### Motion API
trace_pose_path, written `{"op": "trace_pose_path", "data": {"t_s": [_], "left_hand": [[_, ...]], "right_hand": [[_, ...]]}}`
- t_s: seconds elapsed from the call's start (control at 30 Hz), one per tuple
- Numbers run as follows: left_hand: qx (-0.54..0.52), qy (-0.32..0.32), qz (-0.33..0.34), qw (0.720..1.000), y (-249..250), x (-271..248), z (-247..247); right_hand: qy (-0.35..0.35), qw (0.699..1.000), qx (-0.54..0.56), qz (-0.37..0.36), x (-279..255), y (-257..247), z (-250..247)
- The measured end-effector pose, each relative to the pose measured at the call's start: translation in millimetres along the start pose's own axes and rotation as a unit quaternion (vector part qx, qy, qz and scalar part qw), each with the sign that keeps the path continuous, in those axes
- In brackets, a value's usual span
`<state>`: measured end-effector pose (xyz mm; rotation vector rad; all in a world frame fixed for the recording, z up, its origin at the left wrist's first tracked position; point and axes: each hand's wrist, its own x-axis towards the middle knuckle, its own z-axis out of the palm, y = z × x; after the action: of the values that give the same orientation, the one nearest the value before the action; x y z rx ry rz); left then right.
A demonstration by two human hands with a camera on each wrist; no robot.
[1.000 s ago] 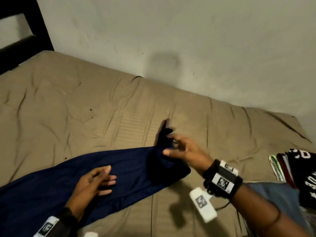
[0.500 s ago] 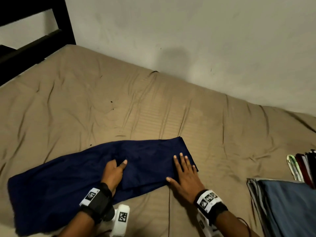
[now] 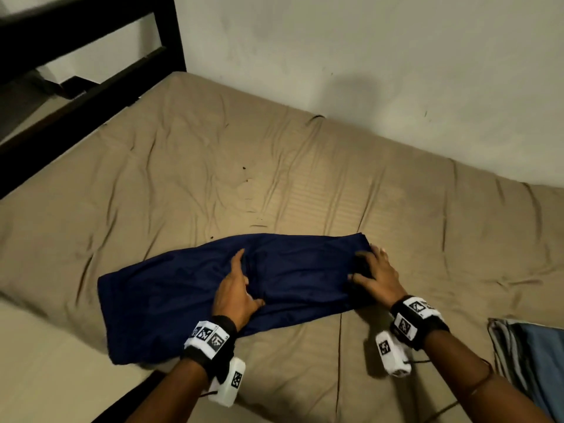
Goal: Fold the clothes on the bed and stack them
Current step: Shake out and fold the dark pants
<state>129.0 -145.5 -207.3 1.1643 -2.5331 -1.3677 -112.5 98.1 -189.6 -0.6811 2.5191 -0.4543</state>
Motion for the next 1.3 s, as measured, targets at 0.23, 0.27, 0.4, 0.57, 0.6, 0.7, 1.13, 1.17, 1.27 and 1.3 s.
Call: {"op": "trace_pose_path", "data": {"t_s": [0.23, 0.27, 0.4, 0.57, 0.6, 0.7, 1.13, 1.17, 1.27, 1.3], "left_hand": [[0.302, -0.108, 0.226, 0.92, 24, -20, 3], [0.322, -0.129, 0.236, 0.908, 24, -20, 4], [0.391, -0.15, 0.169, 0.892, 9, -24, -1], [0.406, -0.009, 0.025, 0.913, -4, -33, -36], [0.363, 0.022, -0.005, 0.932, -11, -37, -45], [0.252, 0.147, -0.084, 0.953, -49, -47, -80], [-0.237, 0.191, -0.356, 0.884, -145, -75, -130], [-0.259, 0.202, -0.326, 0.887, -139, -74, -133], [-0.323, 0.223, -0.216, 0.894, -97, -76, -145], [-0.338, 0.231, -0.176, 0.895, -76, -80, -148]], "right_hand": [[-0.06, 0.99, -0.124, 0.015, 14, 0, 43], [-0.066, 0.99, -0.126, 0.023, 13, 0, 43], [-0.113, 0.979, -0.154, 0.065, 26, -9, 28], [-0.123, 0.977, -0.14, 0.106, 43, -21, 14], [-0.124, 0.976, -0.138, 0.112, 40, -24, 12], [-0.069, 0.98, -0.132, 0.133, 22, -48, 15], [-0.084, 0.966, -0.174, -0.172, -91, -148, 167], [-0.092, 0.966, -0.168, -0.174, -89, -148, 164], [-0.123, 0.961, -0.163, -0.184, -84, -149, 152], [-0.134, 0.962, -0.152, -0.186, -84, -149, 147]]}}
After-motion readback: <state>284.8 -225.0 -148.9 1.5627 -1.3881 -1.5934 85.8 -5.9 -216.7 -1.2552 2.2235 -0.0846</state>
